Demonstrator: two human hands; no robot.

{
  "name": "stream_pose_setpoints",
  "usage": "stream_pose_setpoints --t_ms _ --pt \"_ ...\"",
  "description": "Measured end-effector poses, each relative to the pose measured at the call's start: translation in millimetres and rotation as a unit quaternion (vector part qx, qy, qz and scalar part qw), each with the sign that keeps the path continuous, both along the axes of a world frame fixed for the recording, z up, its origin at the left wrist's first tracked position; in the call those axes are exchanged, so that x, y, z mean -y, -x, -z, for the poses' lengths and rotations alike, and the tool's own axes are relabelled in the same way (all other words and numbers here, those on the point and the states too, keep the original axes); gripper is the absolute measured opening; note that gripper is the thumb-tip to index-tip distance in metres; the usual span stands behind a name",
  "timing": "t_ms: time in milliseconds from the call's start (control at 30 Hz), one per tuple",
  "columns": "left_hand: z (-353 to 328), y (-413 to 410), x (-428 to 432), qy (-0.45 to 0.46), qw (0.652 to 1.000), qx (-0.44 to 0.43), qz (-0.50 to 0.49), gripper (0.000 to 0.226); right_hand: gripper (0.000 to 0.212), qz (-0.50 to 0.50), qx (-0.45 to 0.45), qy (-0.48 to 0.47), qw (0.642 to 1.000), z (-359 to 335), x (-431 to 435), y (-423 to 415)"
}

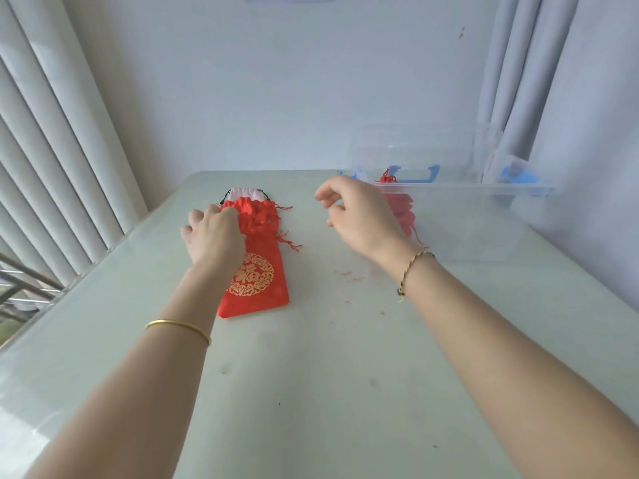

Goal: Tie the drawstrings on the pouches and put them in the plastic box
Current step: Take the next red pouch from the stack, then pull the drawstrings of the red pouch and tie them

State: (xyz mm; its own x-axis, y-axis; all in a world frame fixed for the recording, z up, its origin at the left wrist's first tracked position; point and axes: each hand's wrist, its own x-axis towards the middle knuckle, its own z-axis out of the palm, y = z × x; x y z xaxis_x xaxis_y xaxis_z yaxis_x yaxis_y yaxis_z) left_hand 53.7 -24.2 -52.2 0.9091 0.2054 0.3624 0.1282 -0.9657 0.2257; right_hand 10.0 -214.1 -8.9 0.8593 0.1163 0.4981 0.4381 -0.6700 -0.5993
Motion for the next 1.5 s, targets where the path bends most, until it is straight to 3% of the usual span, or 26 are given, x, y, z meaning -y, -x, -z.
stream_pose_setpoints --t_ms 200,333,533,567,667,733,833,933,1067,1233,1300,1400,1500 --pt "2.8 -5.2 -8.0 -0.014 0.999 0.029 0.030 0.021 0.032 0.005 -0.030 -0.013 0.999 19.9 2.5 -0.4" --pt "-4.9 4.1 -4.2 0.064 0.988 0.058 0.126 0.017 0.030 -0.007 -0.070 -0.048 0.996 32.6 -0.4 0.0" --pt "-41.8 44.8 33.9 0.269 0.887 0.040 0.374 0.020 0.059 -0.075 -0.137 -0.051 0.986 30.5 16.7 14.1" --pt "-44.8 51.5 41.3 0.289 0.872 0.042 0.393 0.022 0.054 -0.085 -0.149 -0.058 0.983 28.4 23.7 17.2" --pt "-48.1 65.8 65.4 0.339 0.838 0.052 0.425 0.021 0.012 -0.096 -0.154 -0.063 0.981 20.0 51.4 28.3" --pt "-48.2 67.6 77.2 0.375 0.821 0.050 0.428 0.020 0.009 -0.087 -0.147 -0.070 0.983 12.6 69.6 35.6" --pt "-40.4 60.1 91.3 0.378 0.827 -0.001 0.415 0.031 0.007 -0.070 -0.127 -0.064 0.987 3.7 92.6 41.4" --pt "-31.9 56.8 105.8 0.386 0.823 -0.046 0.413 0.014 0.012 -0.065 -0.134 -0.053 0.987 1.1 103.7 38.2" --pt "-28.9 50.8 106.6 0.382 0.838 -0.031 0.388 0.006 0.021 -0.068 -0.195 -0.060 0.977 3.2 112.5 33.2" --pt "-22.3 43.2 99.5 0.418 0.820 -0.045 0.388 0.009 0.006 -0.025 -0.234 -0.015 0.972 8.9 122.8 28.8" --pt "-21.8 42.1 98.3 0.422 0.820 -0.049 0.385 0.007 0.009 -0.009 -0.226 -0.006 0.974 9.8 123.9 28.1" --pt "-21.4 39.8 95.6 0.336 0.866 -0.030 0.369 0.002 0.016 -0.002 -0.213 -0.012 0.977 7.5 128.4 29.7" --pt "-21.6 38.5 91.8 0.265 0.899 -0.016 0.348 0.014 0.024 -0.014 -0.212 -0.022 0.977 5.6 134.0 31.1"
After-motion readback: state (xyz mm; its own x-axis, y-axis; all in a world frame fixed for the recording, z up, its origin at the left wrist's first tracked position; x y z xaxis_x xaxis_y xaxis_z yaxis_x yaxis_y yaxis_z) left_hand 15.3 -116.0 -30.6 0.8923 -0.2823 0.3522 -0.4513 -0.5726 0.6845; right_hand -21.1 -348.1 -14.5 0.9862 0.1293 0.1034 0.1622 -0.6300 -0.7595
